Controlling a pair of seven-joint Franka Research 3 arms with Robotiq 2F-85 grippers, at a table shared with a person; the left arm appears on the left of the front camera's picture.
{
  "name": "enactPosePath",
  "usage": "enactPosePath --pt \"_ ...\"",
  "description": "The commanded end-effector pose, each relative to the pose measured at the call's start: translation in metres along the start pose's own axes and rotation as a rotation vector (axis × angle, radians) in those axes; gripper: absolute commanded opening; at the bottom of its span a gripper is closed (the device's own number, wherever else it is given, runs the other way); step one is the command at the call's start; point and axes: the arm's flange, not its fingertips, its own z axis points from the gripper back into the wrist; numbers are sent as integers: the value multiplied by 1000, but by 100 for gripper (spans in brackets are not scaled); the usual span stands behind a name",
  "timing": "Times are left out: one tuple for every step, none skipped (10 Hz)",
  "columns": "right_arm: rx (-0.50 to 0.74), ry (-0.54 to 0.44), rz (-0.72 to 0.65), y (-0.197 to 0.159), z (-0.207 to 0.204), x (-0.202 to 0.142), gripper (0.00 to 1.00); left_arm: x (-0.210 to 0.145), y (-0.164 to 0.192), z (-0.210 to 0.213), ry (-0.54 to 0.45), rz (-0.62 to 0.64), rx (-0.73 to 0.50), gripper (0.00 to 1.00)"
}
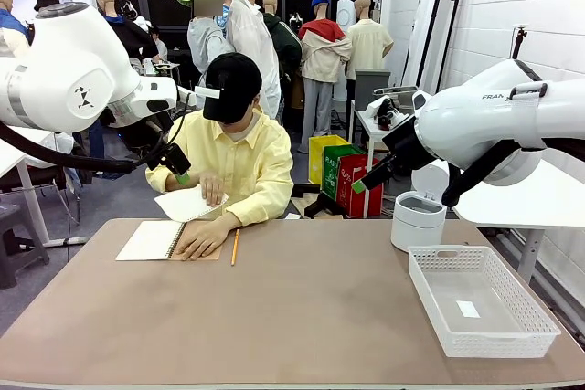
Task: Sort the paper based on its condition.
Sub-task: If a person hands you a paper, place it in the Organizing basket , and if it's crumpled, put it in the Trash can.
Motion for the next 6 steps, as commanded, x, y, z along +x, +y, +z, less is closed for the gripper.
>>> enactPosePath --pt "13 -1 -4 0 0 0 100 0 1 2 -3 -2 5 100" --pt "13 -1 -4 0 0 0 100 0 1 2 -3 -2 5 100" --pt "13 -1 -4 0 0 0 100 0 1 2 -3 -2 5 100" --pt "13 -1 -4 0 0 0 100 0 1 2 -3 -2 5 100" --pt "13 -1 -4 0 0 0 100 0 1 2 -3 -2 5 100" --pt "13 -1 -4 0 0 0 100 0 1 2 -3 -2 5 100"
